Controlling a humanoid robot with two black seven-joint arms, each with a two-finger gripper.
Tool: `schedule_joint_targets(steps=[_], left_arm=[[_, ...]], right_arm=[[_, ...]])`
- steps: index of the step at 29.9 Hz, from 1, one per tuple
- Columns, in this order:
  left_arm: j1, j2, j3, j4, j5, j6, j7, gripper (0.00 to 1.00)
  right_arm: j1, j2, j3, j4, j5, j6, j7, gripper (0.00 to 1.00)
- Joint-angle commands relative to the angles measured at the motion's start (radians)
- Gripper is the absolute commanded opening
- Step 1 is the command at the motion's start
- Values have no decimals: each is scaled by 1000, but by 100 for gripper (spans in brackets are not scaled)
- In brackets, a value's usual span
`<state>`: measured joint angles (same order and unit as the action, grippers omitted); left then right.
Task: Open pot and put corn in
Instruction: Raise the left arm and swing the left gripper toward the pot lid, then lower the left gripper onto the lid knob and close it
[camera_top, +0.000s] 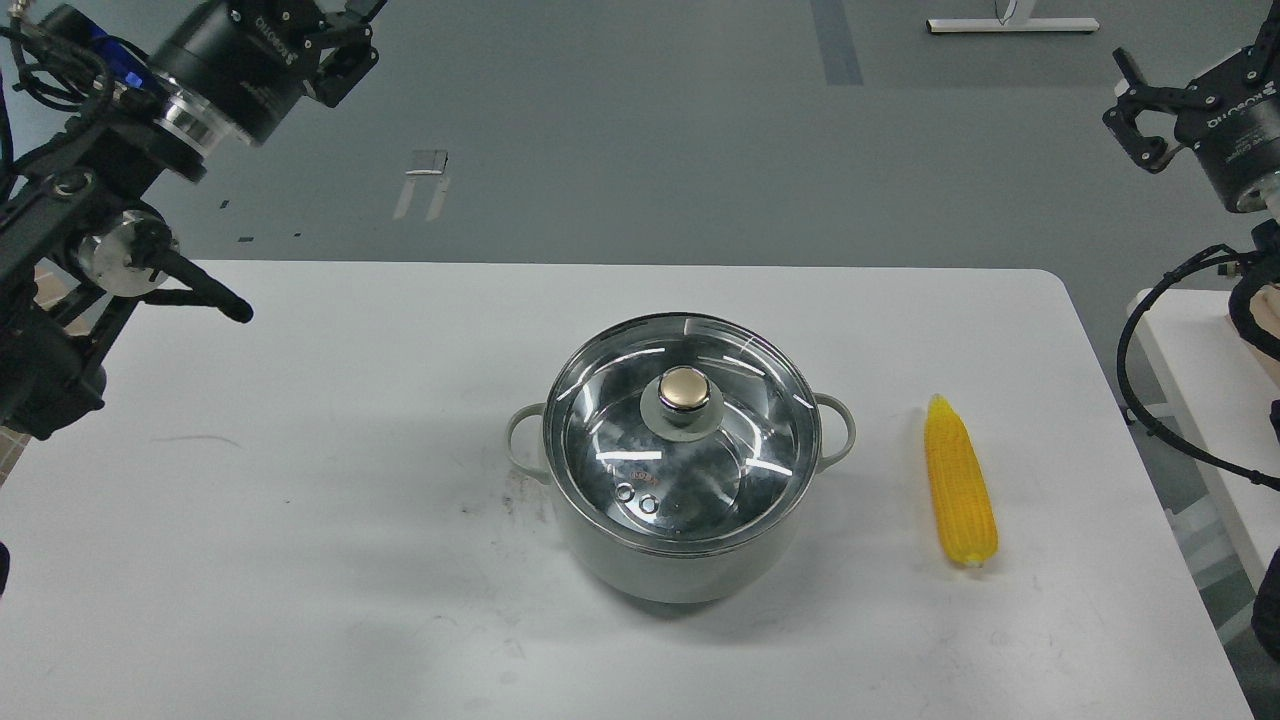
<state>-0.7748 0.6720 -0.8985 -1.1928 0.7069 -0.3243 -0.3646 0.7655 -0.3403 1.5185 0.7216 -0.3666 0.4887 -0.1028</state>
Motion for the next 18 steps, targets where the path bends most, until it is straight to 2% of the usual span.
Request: schedule_joint_targets(steps=[1,5,8,11,13,15,17,18], left_arm=[[0,14,1,-126,279,17,-1,95],[22,-26,-2,-260,766,51,-2,84],[26,-84,9,-295,958,99,-10,84],[25,-120,99,-352,1144,120,-45,84],[25,-124,145,-379,1207,145,-47,84],[25,-129,228,-407,1301,201,-47,84],[23,-141,317,-409,1388,292,-47,83],[23,-141,332,-404,1407,307,-47,82]], right_arm=[[-5,4,0,-1,0,0,2,100],[-6,6,2,-1,0,0,5,100],[-5,4,8,-1,0,0,6,100],[-6,-2,14,-2,0,0,8,100],[-6,-3,15,-2,0,0,8,100],[-8,-8,15,-2,0,0,9,100],[-8,-9,17,-4,0,0,9,100],[-8,-9,17,-4,0,0,9,100]])
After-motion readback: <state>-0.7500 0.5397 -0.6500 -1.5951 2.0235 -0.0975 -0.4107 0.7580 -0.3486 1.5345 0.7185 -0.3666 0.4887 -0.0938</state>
